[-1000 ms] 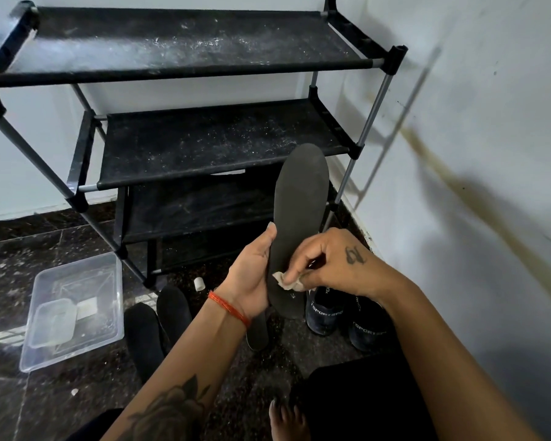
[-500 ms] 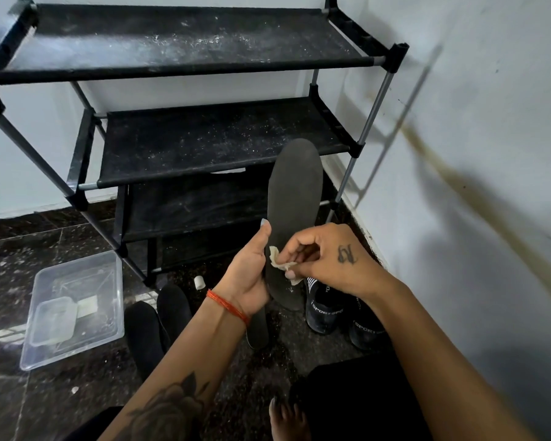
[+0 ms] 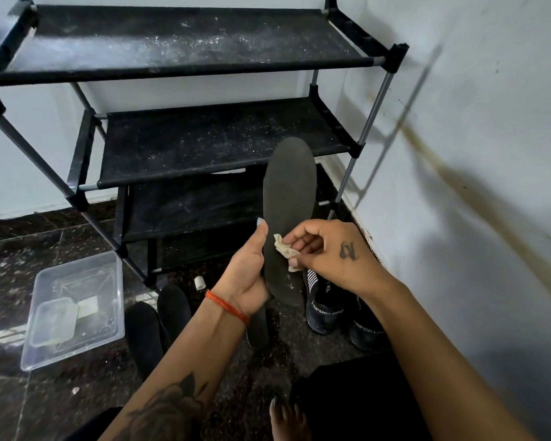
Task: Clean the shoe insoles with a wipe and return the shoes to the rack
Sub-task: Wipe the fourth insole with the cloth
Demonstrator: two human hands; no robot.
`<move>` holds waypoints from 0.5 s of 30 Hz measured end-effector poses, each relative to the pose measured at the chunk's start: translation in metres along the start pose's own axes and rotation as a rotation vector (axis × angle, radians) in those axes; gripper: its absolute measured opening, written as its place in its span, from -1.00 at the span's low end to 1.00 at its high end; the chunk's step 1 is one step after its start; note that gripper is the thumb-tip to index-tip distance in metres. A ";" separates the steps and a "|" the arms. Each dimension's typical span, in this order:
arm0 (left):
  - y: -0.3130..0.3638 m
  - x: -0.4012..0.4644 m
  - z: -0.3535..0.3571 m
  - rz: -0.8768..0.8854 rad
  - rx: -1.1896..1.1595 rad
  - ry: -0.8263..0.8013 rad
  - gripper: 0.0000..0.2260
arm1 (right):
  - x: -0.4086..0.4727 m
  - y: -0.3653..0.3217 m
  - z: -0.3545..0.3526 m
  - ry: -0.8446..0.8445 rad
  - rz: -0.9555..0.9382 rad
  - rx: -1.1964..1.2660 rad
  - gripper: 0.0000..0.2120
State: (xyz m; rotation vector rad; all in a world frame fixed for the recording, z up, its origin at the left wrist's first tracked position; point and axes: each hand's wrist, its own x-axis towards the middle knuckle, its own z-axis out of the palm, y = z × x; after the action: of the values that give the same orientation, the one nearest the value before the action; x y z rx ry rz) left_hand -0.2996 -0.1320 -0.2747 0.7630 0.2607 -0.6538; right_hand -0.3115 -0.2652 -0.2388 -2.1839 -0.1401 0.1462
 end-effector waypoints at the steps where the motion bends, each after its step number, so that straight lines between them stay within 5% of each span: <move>1: 0.000 0.000 0.000 0.003 -0.008 0.004 -0.47 | 0.000 -0.001 0.000 -0.031 0.001 0.015 -0.75; 8: 0.001 -0.001 -0.003 -0.010 0.035 0.010 -0.43 | -0.011 -0.008 -0.019 -0.383 0.069 0.193 -0.75; 12: 0.004 0.001 -0.005 0.041 0.074 0.065 -0.50 | -0.006 -0.001 -0.025 0.056 0.034 0.313 -0.71; 15: 0.002 0.002 -0.003 0.065 0.072 0.075 -0.50 | -0.001 -0.001 -0.014 0.152 0.021 0.176 -0.75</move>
State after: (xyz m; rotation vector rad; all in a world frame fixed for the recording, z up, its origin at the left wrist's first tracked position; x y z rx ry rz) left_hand -0.2969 -0.1300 -0.2762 0.8629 0.2804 -0.5764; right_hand -0.3107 -0.2763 -0.2299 -2.0131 -0.0173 0.0035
